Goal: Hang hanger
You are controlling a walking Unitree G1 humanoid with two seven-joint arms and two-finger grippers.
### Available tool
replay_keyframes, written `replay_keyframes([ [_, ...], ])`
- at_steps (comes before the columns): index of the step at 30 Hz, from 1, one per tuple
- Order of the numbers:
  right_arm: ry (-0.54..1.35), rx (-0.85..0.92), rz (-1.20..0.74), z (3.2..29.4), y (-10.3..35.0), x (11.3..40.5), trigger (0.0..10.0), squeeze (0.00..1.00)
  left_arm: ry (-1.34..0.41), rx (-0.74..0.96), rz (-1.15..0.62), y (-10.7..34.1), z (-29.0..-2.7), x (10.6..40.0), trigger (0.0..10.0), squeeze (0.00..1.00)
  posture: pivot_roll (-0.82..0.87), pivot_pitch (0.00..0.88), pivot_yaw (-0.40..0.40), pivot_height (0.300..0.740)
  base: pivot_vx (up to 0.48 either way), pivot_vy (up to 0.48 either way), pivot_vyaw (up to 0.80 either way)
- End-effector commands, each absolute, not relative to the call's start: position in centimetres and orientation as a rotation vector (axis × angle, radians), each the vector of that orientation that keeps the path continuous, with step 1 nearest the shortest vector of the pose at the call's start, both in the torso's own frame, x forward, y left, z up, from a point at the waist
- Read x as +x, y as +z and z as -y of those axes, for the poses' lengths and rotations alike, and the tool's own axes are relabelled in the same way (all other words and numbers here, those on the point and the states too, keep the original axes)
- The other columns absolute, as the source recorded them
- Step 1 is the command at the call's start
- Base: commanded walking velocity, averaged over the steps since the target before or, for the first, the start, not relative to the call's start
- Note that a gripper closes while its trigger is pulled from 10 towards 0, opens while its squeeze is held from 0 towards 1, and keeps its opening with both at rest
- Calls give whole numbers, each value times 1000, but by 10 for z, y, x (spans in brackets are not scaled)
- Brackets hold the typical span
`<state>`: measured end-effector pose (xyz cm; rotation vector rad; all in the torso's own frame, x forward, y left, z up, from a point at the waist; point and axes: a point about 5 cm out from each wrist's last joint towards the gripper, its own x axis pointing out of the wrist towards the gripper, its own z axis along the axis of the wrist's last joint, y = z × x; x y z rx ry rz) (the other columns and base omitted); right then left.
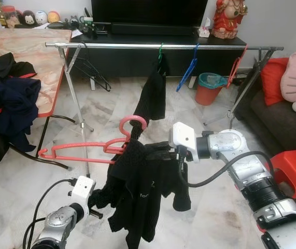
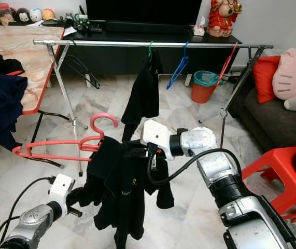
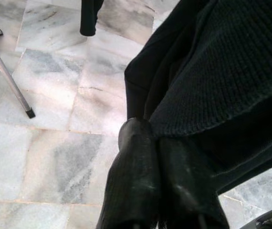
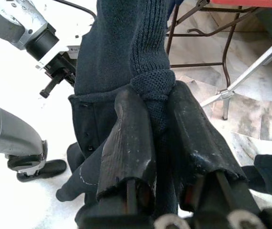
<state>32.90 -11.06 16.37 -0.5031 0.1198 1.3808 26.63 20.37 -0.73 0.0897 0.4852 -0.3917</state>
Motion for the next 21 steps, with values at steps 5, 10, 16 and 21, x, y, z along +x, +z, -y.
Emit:
replay_keyframes([
  [5,1383,-587,-155,123,158,327,0,0,-342,145,-552,-13,-216,261,0,0,-73,0,-112,740,0,0,0],
  [10,1365,-668,-273,149,141,322,0,0,-311,203,-629,-21,-227,252,0,0,-74,0,-107,740,0,0,0],
  [16,1324,-705,-362,173,131,317,0,0,-230,234,-694,-27,-241,244,0,0,-77,0,-100,740,0,0,0],
  [21,1307,-697,-375,182,129,315,0,0,-193,260,-741,-30,-247,240,0,0,-75,0,-95,740,0,0,0],
])
